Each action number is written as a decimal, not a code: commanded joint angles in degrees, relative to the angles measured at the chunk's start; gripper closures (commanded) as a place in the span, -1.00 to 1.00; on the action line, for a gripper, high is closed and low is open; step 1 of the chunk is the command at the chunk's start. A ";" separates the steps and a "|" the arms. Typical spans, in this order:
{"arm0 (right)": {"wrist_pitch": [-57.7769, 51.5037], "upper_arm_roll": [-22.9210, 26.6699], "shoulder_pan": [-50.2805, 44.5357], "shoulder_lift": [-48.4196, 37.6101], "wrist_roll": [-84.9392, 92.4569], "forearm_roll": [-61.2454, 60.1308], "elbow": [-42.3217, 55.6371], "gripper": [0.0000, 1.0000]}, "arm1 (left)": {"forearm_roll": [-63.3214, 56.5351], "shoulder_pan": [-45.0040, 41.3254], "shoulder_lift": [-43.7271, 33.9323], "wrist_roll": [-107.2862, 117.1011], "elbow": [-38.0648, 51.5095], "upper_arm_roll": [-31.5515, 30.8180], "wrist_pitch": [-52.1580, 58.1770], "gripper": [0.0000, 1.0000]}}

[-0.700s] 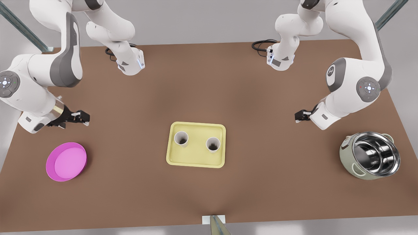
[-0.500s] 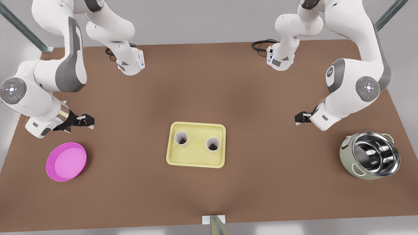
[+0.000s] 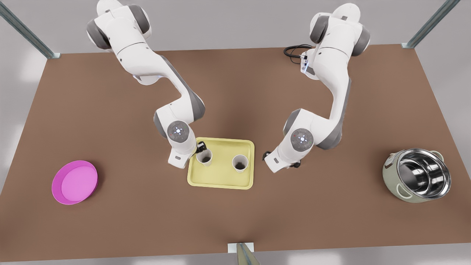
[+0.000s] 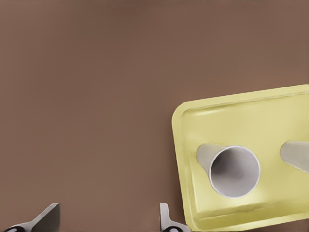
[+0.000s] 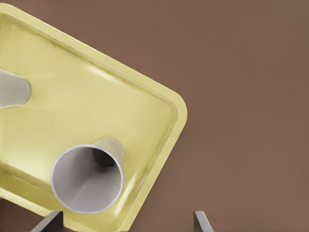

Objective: Use the left arm to pick up the white IKEA cup from the tray and place it on the middle-left position; use the right arm to pick up the white IKEA cup from the tray and place it on the middle-right position

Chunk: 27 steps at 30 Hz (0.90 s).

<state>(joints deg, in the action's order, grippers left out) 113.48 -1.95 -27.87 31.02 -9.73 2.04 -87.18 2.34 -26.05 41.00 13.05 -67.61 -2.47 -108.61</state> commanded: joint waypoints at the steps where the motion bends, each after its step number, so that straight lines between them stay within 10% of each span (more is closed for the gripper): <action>1: 4.03 0.01 -0.52 0.70 -23.67 -0.02 0.08 -1.00 | -0.67 -1.54 1.63 18.85 1.25 -0.08 -6.00 -1.00; 19: 9.66 0.10 -0.43 4.57 -23.40 -0.37 -4.76 -1.00 | -7.26 -9.28 5.84 29.93 -6.57 0.18 -16.72 -1.00; 27: 9.66 -0.08 -0.61 6.68 -23.23 -0.28 -5.02 -0.47 | -7.26 -9.81 7.07 30.19 -6.66 0.10 -18.83 -1.00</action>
<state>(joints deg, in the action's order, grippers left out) 122.99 -2.02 -28.41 37.60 -28.11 1.79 -92.25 -4.80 -35.66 47.90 35.39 -74.27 -2.36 -124.89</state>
